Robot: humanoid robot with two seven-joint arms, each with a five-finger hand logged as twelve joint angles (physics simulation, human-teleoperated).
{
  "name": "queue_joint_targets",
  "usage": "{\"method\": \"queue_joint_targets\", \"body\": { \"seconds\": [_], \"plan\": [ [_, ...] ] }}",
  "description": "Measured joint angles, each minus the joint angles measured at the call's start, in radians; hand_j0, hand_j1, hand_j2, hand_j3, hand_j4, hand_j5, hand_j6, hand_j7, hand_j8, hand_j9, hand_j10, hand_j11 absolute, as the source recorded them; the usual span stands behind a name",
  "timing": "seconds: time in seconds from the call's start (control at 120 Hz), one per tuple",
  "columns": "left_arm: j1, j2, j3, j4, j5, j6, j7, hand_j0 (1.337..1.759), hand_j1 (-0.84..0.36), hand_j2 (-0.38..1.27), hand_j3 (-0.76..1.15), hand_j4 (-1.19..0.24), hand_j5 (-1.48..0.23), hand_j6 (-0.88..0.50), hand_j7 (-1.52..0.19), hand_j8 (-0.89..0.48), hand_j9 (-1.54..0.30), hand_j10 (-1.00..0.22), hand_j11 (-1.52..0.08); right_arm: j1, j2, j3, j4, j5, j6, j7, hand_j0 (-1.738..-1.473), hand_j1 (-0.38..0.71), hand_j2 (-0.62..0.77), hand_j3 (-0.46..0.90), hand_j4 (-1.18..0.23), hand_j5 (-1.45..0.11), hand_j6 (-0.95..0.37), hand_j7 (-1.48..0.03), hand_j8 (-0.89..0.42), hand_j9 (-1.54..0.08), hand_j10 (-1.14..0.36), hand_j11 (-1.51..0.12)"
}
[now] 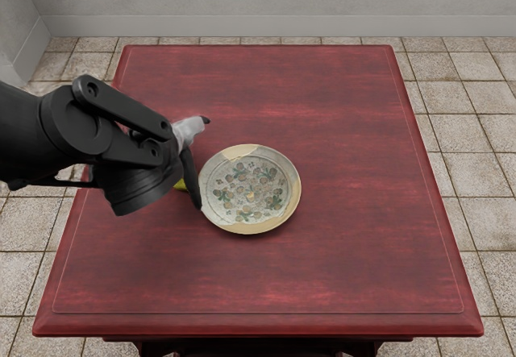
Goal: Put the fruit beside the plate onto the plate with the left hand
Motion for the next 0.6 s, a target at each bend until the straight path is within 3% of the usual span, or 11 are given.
{"method": "queue_joint_targets", "body": {
  "seconds": [0.225,0.6],
  "plan": [
    [0.011,-0.009,0.0,0.038,0.028,0.001,0.001,1.658,0.34,0.0,0.0,-0.01,-0.01,-0.01,-0.01,-0.01,-0.01,-0.01,-0.01,0.0,0.0,0.0,0.0,0.0,0.0,0.0,-1.658,-0.34,0.0,0.0,-0.01,-0.01,-0.01,-0.01,-0.01,-0.01,-0.01,-0.01],
    [0.014,-0.006,0.056,0.043,0.06,-0.005,0.003,1.658,0.34,0.0,0.0,-0.01,-0.01,-0.01,-0.01,-0.01,-0.01,-0.01,-0.01,0.0,0.0,0.0,0.0,0.0,0.0,0.0,-1.658,-0.34,0.0,0.0,-0.01,-0.01,-0.01,-0.01,-0.01,-0.01,-0.01,-0.01]
  ]
}}
